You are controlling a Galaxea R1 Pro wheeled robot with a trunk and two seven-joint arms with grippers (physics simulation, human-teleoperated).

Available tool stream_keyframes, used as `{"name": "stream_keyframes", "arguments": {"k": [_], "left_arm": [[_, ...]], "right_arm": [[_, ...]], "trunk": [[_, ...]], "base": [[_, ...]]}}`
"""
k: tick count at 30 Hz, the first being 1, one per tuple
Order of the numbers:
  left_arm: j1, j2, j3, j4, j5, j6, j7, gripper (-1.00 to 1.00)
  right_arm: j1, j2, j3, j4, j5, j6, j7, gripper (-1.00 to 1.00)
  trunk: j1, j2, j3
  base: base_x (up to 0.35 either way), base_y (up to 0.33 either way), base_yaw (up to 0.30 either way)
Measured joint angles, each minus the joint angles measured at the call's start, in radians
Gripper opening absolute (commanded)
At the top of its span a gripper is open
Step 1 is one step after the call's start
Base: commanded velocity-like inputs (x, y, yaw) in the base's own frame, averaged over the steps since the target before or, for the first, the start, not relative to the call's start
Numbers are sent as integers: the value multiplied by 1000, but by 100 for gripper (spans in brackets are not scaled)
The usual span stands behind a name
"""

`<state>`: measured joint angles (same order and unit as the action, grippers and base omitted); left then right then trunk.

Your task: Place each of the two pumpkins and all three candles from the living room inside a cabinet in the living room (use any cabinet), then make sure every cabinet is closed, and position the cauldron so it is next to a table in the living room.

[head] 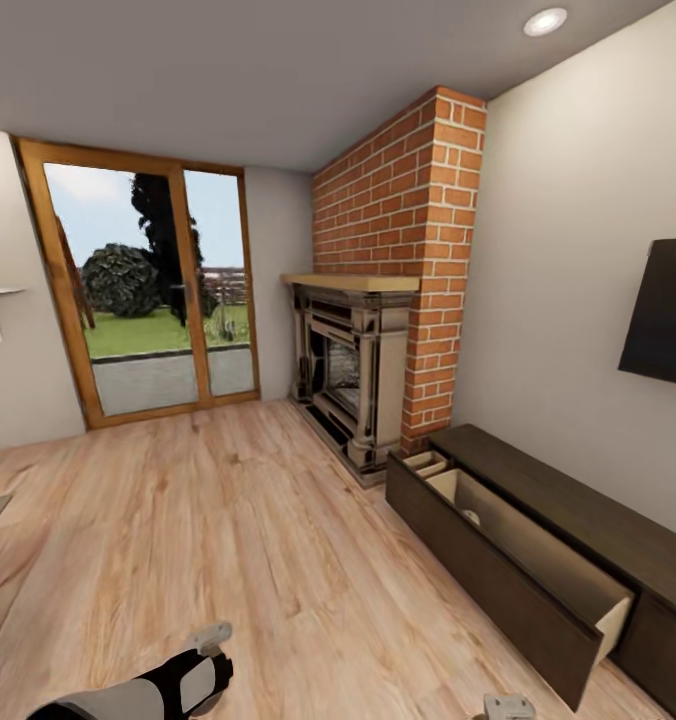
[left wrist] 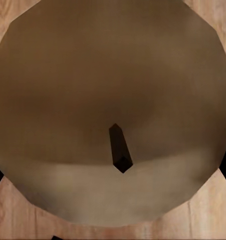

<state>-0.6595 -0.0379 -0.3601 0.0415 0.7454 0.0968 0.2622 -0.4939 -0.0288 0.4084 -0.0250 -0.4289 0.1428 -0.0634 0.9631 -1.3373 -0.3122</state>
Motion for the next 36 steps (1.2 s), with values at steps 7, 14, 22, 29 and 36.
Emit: {"name": "stream_keyframes", "arguments": {"k": [7, 14, 22, 29, 36], "left_arm": [[0, 0, 0, 0, -1, 0, 0, -100], [0, -1, 0, 0, -1, 0, 0, -100], [0, -1, 0, 0, -2, 0, 0, -100], [0, -2, 0, 0, -1, -1, 0, -100], [0, -9, -2, -1, -2, -1, 0, -100]], "right_arm": [[0, 0, 0, 0, 0, 0, 0, -100], [0, 0, 0, 0, 0, 0, -1, -100], [0, 0, 0, 0, 0, 0, -1, -100], [0, 0, 1, 0, 1, 0, -1, -100], [0, 0, 0, 0, 0, 0, -1, -100]], "trunk": [[0, 0, 0], [0, 0, 0], [0, 0, 0], [0, 0, 0], [1, 0, 0]], "base": [[335, 26, -289], [335, 98, -268], [334, 135, -262], [188, 83, -261], [9, 138, -264]]}}
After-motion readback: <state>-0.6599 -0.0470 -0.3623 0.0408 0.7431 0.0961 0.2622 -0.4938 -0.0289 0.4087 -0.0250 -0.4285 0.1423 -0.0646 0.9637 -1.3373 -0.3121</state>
